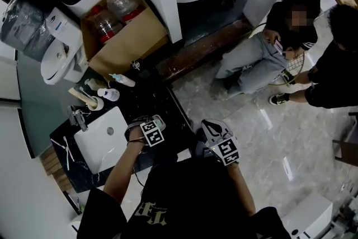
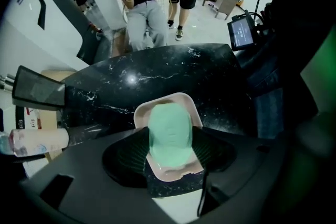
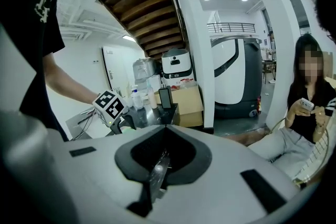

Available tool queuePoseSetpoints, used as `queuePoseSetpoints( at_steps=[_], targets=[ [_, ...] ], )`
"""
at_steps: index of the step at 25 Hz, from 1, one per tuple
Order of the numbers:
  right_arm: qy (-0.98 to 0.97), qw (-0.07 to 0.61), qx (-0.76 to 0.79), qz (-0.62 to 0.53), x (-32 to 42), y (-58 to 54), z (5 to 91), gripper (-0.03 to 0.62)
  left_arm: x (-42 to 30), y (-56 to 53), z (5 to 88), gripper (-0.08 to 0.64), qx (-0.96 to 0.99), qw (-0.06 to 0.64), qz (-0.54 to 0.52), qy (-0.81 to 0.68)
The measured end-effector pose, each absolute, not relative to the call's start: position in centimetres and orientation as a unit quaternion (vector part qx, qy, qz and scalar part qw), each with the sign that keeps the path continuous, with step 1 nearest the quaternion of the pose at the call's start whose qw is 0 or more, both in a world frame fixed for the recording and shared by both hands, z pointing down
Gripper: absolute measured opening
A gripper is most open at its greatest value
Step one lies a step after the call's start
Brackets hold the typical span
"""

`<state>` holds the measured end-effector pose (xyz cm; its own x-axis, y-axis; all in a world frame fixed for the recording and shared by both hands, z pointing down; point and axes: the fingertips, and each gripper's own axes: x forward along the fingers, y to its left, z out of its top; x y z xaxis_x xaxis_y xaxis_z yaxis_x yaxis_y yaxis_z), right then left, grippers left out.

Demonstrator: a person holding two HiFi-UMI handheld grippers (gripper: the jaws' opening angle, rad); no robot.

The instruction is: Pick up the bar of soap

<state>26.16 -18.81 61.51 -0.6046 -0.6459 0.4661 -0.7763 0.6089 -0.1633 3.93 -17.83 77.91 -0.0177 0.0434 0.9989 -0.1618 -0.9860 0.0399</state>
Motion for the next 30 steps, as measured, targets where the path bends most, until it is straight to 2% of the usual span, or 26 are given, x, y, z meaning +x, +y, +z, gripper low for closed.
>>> queuePoseSetpoints(
  at_steps=[16, 30],
  targets=[
    [-0.878, 0.194, 0.402, 0.173, 26.6, -18.6, 60.9, 0.008, 3.5, -18.7, 75.4, 0.262, 0.788, 0.121, 0.563, -0.220],
    [-0.880, 0.197, 0.402, 0.159, 22.6, -17.1, 59.8, 0.009, 3.6, -18.8, 65.4, 0.262, 0.881, 0.180, 0.287, -0.330]
  ],
)
